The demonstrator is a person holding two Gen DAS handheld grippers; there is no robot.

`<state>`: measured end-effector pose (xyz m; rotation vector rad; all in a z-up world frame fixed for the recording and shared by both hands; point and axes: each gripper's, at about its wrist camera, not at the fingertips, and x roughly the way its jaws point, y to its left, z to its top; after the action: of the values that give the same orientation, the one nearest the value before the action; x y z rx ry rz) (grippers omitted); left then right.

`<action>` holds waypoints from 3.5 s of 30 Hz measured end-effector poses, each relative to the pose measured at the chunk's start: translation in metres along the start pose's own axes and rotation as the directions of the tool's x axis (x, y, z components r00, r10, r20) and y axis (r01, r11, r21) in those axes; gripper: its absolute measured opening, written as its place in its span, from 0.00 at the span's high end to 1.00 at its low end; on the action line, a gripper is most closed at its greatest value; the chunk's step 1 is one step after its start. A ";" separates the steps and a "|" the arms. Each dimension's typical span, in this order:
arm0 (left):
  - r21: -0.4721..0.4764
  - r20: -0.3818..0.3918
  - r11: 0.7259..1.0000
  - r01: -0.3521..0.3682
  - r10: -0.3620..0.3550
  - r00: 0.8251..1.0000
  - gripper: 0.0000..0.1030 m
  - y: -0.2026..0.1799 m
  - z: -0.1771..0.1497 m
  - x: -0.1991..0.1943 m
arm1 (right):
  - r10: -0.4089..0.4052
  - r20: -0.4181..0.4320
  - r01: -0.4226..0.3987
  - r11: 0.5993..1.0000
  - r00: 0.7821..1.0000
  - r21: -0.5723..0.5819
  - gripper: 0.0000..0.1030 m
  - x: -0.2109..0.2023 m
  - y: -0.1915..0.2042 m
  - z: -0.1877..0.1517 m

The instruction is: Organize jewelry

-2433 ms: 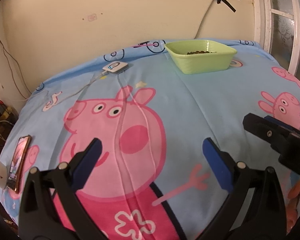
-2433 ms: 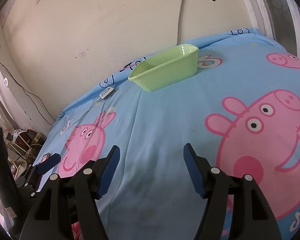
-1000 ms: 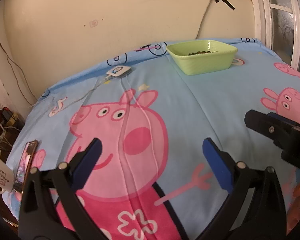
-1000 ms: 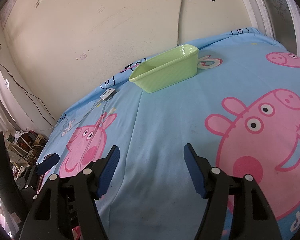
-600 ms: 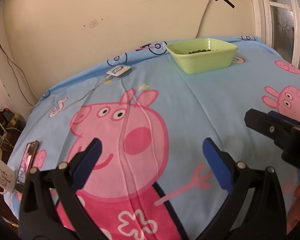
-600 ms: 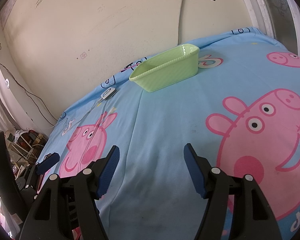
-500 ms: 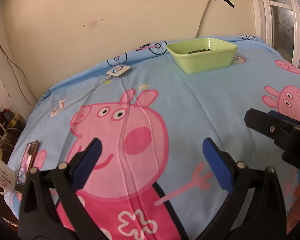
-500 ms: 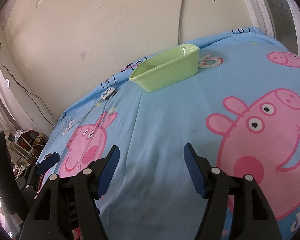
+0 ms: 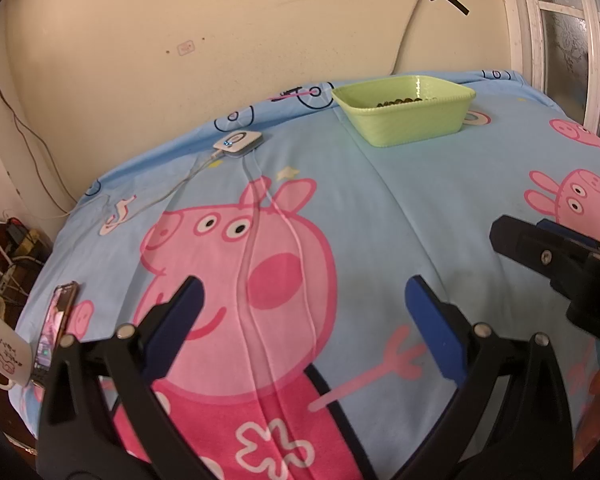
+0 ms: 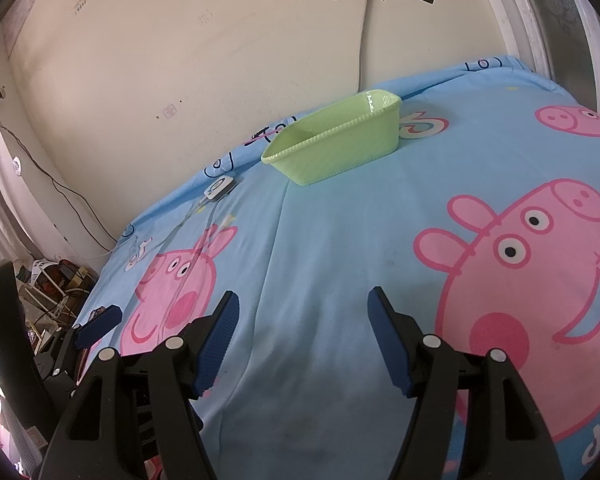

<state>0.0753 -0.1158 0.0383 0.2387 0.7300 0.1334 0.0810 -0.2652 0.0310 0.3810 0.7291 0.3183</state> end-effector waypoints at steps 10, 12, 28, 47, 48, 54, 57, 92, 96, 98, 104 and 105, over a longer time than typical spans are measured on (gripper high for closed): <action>0.000 0.000 1.000 0.000 0.000 1.000 0.06 0.000 0.000 0.000 | 0.002 -0.001 -0.002 1.000 1.000 -0.001 0.59 0.000 -0.002 0.001; 0.000 0.000 1.000 0.000 0.000 1.000 0.06 0.000 0.000 0.000 | 0.002 -0.001 -0.002 1.000 1.000 -0.001 0.59 0.000 -0.002 0.001; -0.035 0.017 0.999 0.021 -0.021 1.000 0.06 0.009 0.001 -0.003 | 0.006 0.000 -0.006 1.000 1.000 0.000 0.59 0.001 -0.002 0.003; -0.138 0.052 0.988 0.073 -0.066 0.996 0.06 0.027 -0.003 -0.014 | 0.003 -0.001 -0.003 1.000 1.000 -0.005 0.59 0.003 -0.004 0.004; -0.142 0.049 0.985 0.099 -0.092 0.994 0.06 0.028 -0.004 -0.014 | 0.001 -0.001 -0.001 1.000 1.000 -0.006 0.59 0.004 -0.003 0.005; -0.164 0.026 0.979 0.120 -0.118 0.993 0.06 0.033 -0.002 -0.008 | -0.001 -0.004 0.001 1.000 1.000 -0.007 0.59 0.004 -0.004 0.004; -0.151 0.024 0.987 0.050 -0.047 0.999 0.06 0.033 0.004 -0.005 | 0.000 -0.007 0.000 1.000 1.000 -0.008 0.59 0.005 -0.004 0.004; -0.239 0.170 0.970 -0.050 0.092 0.981 0.06 0.045 0.015 -0.014 | -0.001 0.037 0.001 1.000 0.999 0.007 0.59 -0.001 -0.009 0.003; -0.176 0.135 0.983 -0.055 0.079 0.988 0.06 0.043 0.021 -0.017 | 0.003 0.037 -0.003 1.000 0.999 0.006 0.59 -0.002 -0.009 0.003; -0.170 0.153 0.985 -0.041 0.068 0.986 0.06 0.044 0.023 -0.026 | 0.004 0.039 -0.004 1.000 0.999 0.006 0.59 -0.003 -0.009 0.003; -0.132 0.140 0.991 -0.017 0.035 0.990 0.06 0.038 0.025 -0.033 | 0.009 0.045 -0.009 1.000 0.999 0.009 0.59 -0.005 -0.009 0.002; -0.127 0.131 0.992 -0.011 0.028 0.991 0.06 0.037 0.025 -0.032 | 0.010 0.045 -0.010 1.000 0.999 0.009 0.59 -0.005 -0.009 0.002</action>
<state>0.0674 -0.0905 0.0864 0.1330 0.5854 0.1797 0.0797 -0.2753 0.0313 0.3999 0.6851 0.3149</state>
